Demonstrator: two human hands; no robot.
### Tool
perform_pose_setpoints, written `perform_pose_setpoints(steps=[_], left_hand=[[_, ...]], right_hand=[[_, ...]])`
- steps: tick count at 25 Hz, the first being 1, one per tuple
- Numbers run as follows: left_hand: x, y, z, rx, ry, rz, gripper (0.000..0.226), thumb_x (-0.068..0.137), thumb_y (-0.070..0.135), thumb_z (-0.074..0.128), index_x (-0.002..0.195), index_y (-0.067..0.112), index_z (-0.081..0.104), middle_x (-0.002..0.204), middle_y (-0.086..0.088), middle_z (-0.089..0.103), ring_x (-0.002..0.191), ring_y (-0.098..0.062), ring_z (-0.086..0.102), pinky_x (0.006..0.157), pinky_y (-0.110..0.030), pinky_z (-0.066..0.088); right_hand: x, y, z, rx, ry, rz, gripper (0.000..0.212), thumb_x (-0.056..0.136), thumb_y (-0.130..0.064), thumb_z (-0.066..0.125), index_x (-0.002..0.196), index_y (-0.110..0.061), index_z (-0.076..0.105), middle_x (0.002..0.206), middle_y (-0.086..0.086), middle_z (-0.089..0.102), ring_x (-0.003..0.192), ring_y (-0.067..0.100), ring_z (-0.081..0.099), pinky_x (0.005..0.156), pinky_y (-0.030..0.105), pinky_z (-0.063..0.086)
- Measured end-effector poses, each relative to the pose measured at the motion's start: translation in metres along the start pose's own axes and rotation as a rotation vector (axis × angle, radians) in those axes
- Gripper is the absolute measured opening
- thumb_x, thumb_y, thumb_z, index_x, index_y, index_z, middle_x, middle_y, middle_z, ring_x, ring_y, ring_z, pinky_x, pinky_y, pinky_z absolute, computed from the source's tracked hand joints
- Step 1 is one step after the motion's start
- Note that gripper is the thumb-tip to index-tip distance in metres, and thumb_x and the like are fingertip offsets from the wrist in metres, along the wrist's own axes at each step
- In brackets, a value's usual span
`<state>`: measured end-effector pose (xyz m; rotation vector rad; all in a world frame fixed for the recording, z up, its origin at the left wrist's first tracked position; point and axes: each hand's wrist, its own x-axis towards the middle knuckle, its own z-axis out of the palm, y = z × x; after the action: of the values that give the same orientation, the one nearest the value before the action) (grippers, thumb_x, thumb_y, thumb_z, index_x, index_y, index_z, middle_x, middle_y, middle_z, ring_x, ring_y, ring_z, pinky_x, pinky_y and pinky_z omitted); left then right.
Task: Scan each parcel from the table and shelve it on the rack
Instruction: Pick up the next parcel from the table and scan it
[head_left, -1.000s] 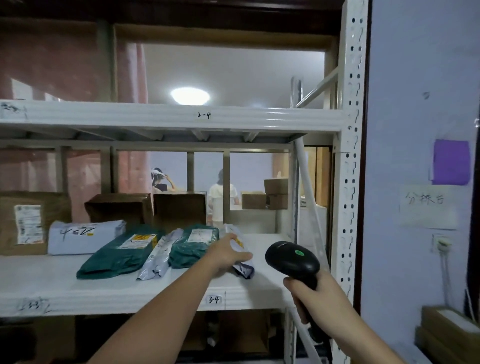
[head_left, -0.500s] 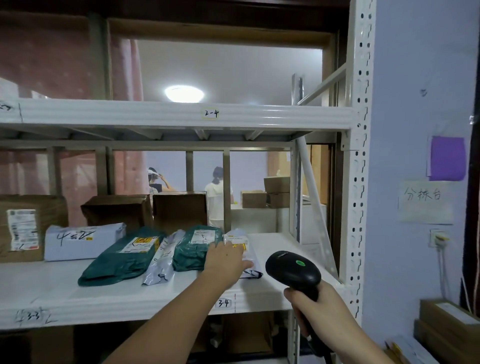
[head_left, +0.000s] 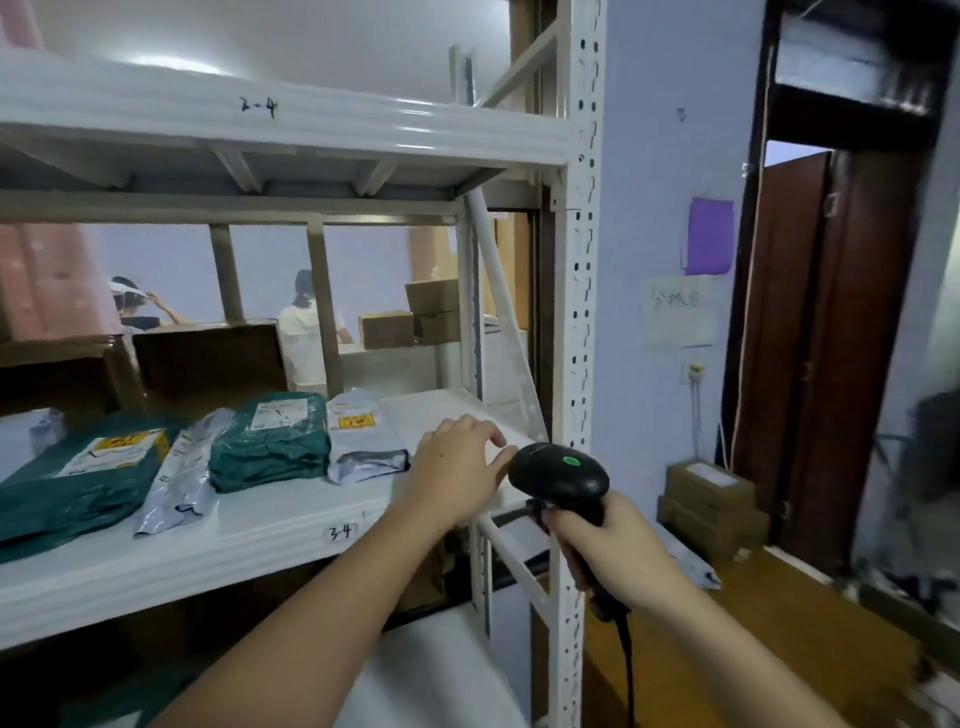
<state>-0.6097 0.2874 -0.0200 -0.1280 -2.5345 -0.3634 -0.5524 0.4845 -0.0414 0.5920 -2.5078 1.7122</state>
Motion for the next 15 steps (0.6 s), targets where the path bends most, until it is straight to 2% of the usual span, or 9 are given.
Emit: perform_pose_setpoints(steps=[3, 7, 10, 13, 15], left_hand=[[-0.010, 0.041, 0.029, -0.138, 0.010, 0.084, 0.021, 0.103, 0.047, 0.054, 0.112, 0.034, 0.068, 0.117, 0.011, 0.064, 0.110, -0.013, 0.055, 0.098, -0.035, 0.049], [-0.022, 0.096, 0.092, -0.234, -0.103, 0.281, 0.022, 0.104, 0.045, 0.053, 0.114, 0.032, 0.067, 0.117, 0.013, 0.063, 0.110, -0.012, 0.055, 0.098, -0.033, 0.049], [-0.025, 0.131, 0.140, -0.301, -0.275, 0.338, 0.034, 0.104, 0.048, 0.051, 0.132, 0.032, 0.062, 0.137, 0.011, 0.060, 0.126, -0.014, 0.053, 0.107, -0.036, 0.044], [-0.023, 0.165, 0.195, -0.253, -0.457, 0.352, 0.055, 0.103, 0.061, 0.045, 0.151, 0.035, 0.048, 0.161, 0.007, 0.044, 0.146, -0.019, 0.042, 0.120, -0.044, 0.038], [-0.020, 0.184, 0.228, -0.240, -0.552, 0.328, 0.062, 0.102, 0.066, 0.042, 0.155, 0.034, 0.044, 0.165, 0.005, 0.039, 0.149, -0.020, 0.038, 0.121, -0.044, 0.035]], right_hand=[[-0.027, 0.024, -0.028, -0.021, 0.110, 0.081, 0.019, 0.092, -0.022, 0.062, 0.081, -0.007, 0.062, 0.052, 0.006, 0.055, 0.047, 0.021, 0.054, 0.051, 0.035, 0.048], [-0.069, 0.060, -0.071, -0.077, 0.243, 0.202, 0.024, 0.094, -0.017, 0.060, 0.071, -0.011, 0.056, 0.048, 0.003, 0.054, 0.042, 0.017, 0.052, 0.047, 0.028, 0.046], [-0.096, 0.085, -0.100, -0.110, 0.337, 0.281, 0.020, 0.093, -0.015, 0.061, 0.075, -0.009, 0.055, 0.048, 0.000, 0.053, 0.043, 0.015, 0.051, 0.045, 0.025, 0.043], [-0.119, 0.116, -0.132, -0.143, 0.432, 0.339, 0.010, 0.090, -0.017, 0.065, 0.085, -0.010, 0.060, 0.051, -0.006, 0.053, 0.045, 0.006, 0.052, 0.045, 0.018, 0.042], [-0.129, 0.137, -0.153, -0.167, 0.458, 0.372, 0.008, 0.087, -0.022, 0.067, 0.084, -0.016, 0.062, 0.054, -0.006, 0.058, 0.052, 0.009, 0.057, 0.054, 0.026, 0.047]])
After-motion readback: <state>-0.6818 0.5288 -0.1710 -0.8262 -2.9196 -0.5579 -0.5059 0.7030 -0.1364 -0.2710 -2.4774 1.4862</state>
